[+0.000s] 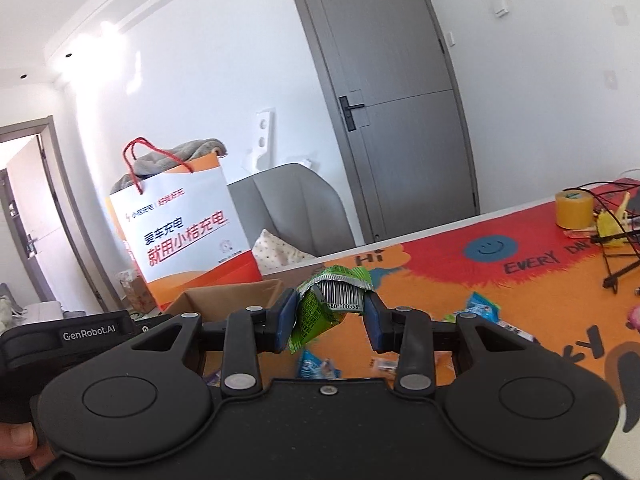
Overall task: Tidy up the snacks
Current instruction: 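Carry both green packets toward the cardboard box, then lower both green packets into the box and open both tools, then move both tools back to the snack pile on the table, then grasp the clear wrapped bar with the left tool while the right grasps the white cake packet, then carry the wrapped bar and white cake packet to the box, then release both packets into the box by opening both tools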
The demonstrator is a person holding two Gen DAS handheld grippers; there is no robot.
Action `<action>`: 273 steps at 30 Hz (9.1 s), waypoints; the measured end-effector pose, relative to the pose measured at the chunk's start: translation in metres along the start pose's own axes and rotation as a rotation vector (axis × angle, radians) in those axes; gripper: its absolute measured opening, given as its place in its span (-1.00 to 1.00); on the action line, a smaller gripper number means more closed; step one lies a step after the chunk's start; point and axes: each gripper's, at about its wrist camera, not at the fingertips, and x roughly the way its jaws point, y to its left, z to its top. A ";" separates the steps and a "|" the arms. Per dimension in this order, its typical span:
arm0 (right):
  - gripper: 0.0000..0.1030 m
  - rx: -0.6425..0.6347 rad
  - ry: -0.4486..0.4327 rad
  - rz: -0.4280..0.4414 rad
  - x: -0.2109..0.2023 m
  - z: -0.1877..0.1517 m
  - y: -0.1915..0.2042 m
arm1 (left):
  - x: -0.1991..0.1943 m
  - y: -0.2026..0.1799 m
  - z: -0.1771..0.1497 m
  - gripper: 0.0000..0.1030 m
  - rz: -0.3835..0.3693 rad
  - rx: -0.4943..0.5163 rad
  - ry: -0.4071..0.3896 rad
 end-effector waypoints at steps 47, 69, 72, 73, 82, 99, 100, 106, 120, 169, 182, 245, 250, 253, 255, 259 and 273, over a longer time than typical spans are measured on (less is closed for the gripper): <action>0.16 0.045 0.141 0.053 0.058 -0.014 0.061 | 0.000 0.076 0.008 0.68 0.086 -0.160 -0.009; 0.65 0.180 0.058 -0.146 0.001 -0.013 -0.039 | 0.002 -0.011 -0.013 0.89 0.017 0.046 0.018; 0.65 0.199 0.052 -0.160 -0.003 -0.016 -0.051 | 0.005 -0.025 -0.017 0.89 -0.003 0.070 0.023; 0.65 0.204 0.050 -0.165 -0.004 -0.016 -0.054 | 0.006 -0.030 -0.019 0.89 -0.010 0.080 0.026; 0.63 0.267 0.043 -0.219 -0.009 -0.026 -0.093 | 0.022 -0.075 -0.033 0.89 -0.083 0.159 0.051; 0.35 0.379 0.098 -0.259 0.010 -0.049 -0.150 | 0.077 -0.124 -0.066 0.84 -0.064 0.228 0.122; 0.34 0.386 0.100 -0.261 0.011 -0.050 -0.153 | 0.080 -0.127 -0.067 0.84 -0.054 0.241 0.115; 0.31 0.416 0.119 -0.262 0.020 -0.054 -0.163 | 0.086 -0.139 -0.071 0.84 -0.031 0.265 0.100; 0.27 0.455 0.133 -0.226 0.037 -0.051 -0.175 | 0.120 -0.154 -0.085 0.55 -0.076 0.265 0.212; -0.98 0.401 0.049 -0.210 0.026 -0.049 -0.156 | 0.108 -0.129 -0.086 -0.70 -0.112 0.232 0.198; 0.44 0.337 0.159 -0.261 0.058 -0.046 -0.129 | 0.102 -0.115 -0.054 -0.70 -0.089 0.176 0.119; -0.05 0.153 0.035 -0.119 0.023 -0.018 -0.038 | 0.020 -0.056 -0.014 -0.70 -0.032 0.069 -0.078; -0.05 0.123 0.025 -0.081 0.025 -0.014 -0.017 | 0.014 -0.038 -0.007 -0.70 -0.012 0.047 -0.103; -0.05 0.115 0.029 -0.057 0.029 -0.014 -0.005 | 0.015 -0.027 -0.004 -0.70 0.004 0.030 -0.104; -0.05 0.102 0.035 -0.044 0.032 -0.014 0.003 | 0.015 -0.019 -0.002 -0.70 0.015 0.018 -0.109; -0.05 0.081 0.042 -0.012 0.037 -0.015 0.021 | 0.013 -0.003 0.002 -0.69 0.049 0.005 -0.126; -0.05 0.017 0.073 0.054 0.058 -0.018 0.065 | 0.019 0.047 0.013 -0.18 0.098 -0.102 -0.088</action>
